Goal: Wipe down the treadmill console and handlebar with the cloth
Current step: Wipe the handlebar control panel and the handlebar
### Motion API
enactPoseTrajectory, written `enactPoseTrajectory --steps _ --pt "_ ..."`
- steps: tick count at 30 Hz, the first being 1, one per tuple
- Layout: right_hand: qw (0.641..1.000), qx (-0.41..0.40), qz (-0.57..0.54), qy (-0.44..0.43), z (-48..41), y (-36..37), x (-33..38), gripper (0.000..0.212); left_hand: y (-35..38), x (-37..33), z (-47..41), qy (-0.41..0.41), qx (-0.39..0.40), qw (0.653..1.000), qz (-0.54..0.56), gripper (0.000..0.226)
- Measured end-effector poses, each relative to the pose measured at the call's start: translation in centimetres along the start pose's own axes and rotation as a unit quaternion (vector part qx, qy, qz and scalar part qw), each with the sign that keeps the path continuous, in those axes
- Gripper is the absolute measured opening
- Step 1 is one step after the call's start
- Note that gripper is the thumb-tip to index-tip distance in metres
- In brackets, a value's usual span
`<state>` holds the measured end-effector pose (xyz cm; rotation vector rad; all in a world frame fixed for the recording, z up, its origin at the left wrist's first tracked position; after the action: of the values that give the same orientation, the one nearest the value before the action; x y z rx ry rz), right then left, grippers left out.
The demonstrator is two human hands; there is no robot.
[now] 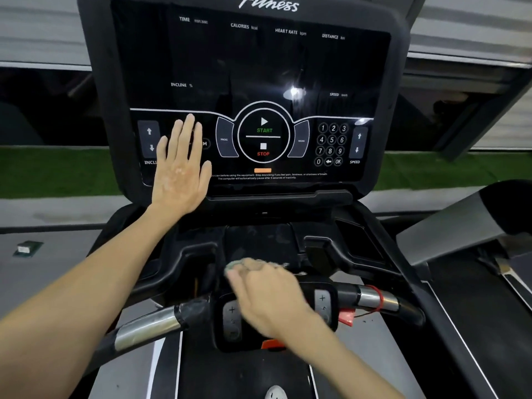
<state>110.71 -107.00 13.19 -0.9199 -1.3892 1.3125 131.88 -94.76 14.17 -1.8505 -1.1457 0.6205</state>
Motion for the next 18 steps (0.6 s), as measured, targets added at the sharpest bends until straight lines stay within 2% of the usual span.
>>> enactPoseTrajectory --steps 4,6,8,10,12,15,18 --pt "0.994 0.016 0.037 0.104 2.2 -0.9 -4.8 0.031 0.1 0.0 -0.1 -0.002 0.004 1.000 0.002 0.066" --pt "0.989 0.031 0.094 0.113 1.8 -1.1 -4.1 0.019 0.1 0.0 0.0 -0.004 0.003 1.000 0.002 0.067" --pt "0.991 0.013 0.102 0.091 0.6 -0.7 -2.1 0.025 0.1 0.0 0.0 -0.004 0.001 1.000 0.000 0.067" --pt "0.999 -0.008 0.052 0.003 -0.9 0.1 1.3 0.036 0.1 0.0 0.0 -0.001 0.000 1.000 0.001 0.067" --pt "0.999 0.020 0.015 -0.037 -1.7 0.3 3.9 0.036 0.1 0.0 0.0 0.000 -0.001 1.000 0.006 0.066" --pt "0.999 0.006 0.023 -0.026 -1.4 1.1 3.2 0.030 0.1 0.1 0.0 0.003 -0.001 1.000 0.008 0.066" --pt "0.999 0.008 0.024 0.037 0.0 0.5 -0.5 0.027 0.0 0.1 0.0 0.001 -0.003 1.000 0.005 0.066"
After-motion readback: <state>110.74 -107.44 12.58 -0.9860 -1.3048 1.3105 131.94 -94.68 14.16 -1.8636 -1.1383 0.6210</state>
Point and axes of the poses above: each hand's wrist, its own z-axis away from the middle knuckle, its own y-axis out of the palm, x = y × z, the point moved 2 cm from there along -z, towards the middle knuckle, and after that the axes turned 6 degrees about x, right-handed, at the moved point
